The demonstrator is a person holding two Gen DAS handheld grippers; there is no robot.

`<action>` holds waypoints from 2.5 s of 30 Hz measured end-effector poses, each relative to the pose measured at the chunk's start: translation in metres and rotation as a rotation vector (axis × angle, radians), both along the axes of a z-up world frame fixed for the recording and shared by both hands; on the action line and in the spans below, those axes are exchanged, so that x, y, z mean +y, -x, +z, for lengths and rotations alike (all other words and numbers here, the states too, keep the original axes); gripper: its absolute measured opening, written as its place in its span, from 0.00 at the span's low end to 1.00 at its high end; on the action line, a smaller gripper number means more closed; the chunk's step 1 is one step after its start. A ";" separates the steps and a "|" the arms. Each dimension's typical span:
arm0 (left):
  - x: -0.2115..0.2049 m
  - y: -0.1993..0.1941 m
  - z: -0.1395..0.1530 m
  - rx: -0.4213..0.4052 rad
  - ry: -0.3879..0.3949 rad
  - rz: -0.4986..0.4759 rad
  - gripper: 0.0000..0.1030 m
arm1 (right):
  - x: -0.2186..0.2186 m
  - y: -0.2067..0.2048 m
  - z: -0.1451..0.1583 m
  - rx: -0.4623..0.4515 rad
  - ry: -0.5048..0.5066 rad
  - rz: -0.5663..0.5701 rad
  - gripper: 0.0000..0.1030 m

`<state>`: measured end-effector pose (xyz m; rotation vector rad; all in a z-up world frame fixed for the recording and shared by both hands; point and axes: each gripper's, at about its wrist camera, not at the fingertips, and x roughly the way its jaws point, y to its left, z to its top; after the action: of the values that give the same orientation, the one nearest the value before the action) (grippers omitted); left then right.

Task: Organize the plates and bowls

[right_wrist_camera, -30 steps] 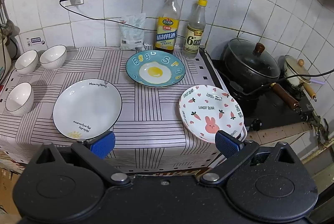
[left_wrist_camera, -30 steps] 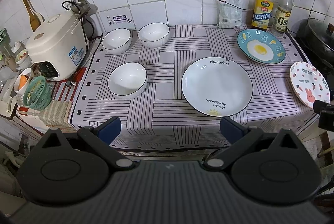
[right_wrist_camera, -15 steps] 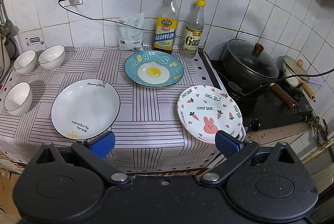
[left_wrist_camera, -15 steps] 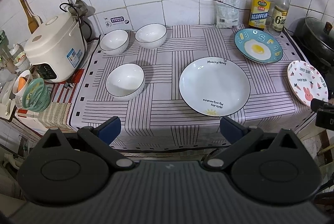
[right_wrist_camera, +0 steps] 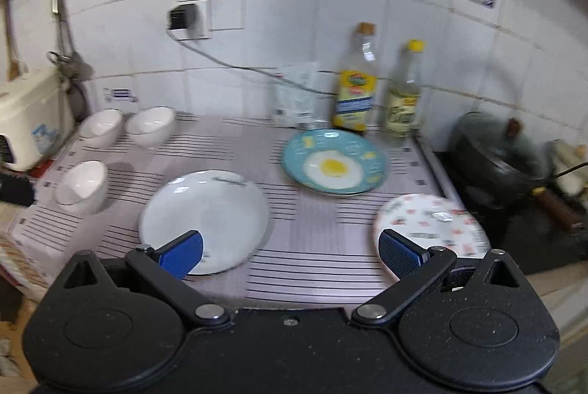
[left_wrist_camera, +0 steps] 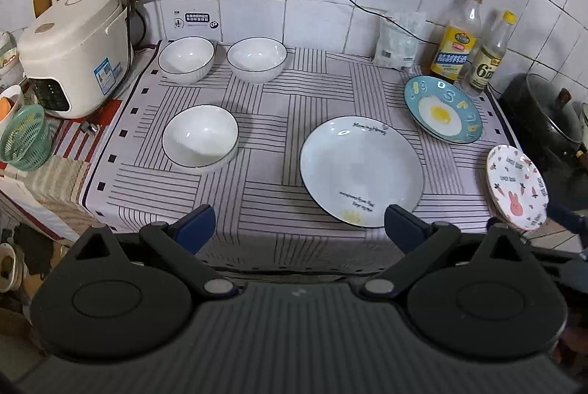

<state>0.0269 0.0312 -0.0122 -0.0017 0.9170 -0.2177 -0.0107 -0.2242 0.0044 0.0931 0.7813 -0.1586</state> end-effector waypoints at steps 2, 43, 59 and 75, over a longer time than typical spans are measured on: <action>0.003 -0.005 -0.010 -0.025 -0.017 -0.008 0.97 | 0.002 -0.003 -0.013 -0.021 -0.040 0.033 1.00; -0.037 -0.157 -0.200 0.224 0.158 -0.202 0.24 | -0.028 -0.097 -0.193 0.001 -0.494 -0.117 0.19; -0.040 -0.155 -0.186 0.168 0.135 -0.197 0.23 | -0.028 -0.100 -0.192 -0.006 -0.437 -0.011 0.22; -0.055 -0.208 -0.173 0.075 0.029 -0.107 0.25 | -0.025 -0.156 -0.197 -0.091 -0.437 0.081 0.25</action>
<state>0.2351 -0.0233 -0.1849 0.0125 0.9897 -0.3326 0.1450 -0.2493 -0.1922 0.4779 0.7171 0.0953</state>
